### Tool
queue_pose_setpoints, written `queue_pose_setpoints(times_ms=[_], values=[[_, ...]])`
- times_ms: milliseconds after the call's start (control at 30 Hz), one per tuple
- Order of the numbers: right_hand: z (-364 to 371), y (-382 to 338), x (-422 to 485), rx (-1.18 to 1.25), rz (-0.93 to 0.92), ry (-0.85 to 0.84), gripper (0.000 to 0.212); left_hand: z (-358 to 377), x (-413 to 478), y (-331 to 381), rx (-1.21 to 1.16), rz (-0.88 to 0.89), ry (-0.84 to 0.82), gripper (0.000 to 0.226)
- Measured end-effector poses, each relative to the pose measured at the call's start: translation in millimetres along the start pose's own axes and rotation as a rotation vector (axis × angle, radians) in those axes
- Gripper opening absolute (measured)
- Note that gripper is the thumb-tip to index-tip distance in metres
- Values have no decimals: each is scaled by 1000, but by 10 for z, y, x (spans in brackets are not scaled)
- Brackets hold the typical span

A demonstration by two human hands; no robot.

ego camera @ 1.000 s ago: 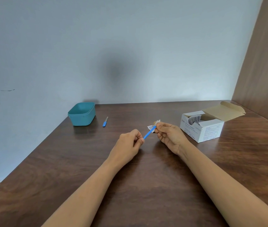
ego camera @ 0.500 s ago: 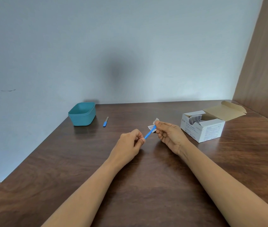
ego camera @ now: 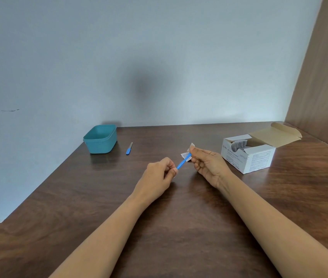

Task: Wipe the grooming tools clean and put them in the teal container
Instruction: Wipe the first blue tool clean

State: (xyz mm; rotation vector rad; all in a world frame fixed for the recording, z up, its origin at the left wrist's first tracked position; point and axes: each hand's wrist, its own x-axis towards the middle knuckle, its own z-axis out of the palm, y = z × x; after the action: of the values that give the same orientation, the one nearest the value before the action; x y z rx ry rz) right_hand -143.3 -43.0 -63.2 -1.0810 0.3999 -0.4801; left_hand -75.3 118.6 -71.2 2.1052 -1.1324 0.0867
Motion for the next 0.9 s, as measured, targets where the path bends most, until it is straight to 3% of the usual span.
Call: queue_pose_setpoints(times_ms=[667, 900], values=[[-11, -16, -15, 114, 29, 45, 6, 23, 18, -31, 11, 15, -1, 13], [-6, -9, -18, 132, 16, 47, 4, 53, 33, -39, -187, -59, 105, 19]])
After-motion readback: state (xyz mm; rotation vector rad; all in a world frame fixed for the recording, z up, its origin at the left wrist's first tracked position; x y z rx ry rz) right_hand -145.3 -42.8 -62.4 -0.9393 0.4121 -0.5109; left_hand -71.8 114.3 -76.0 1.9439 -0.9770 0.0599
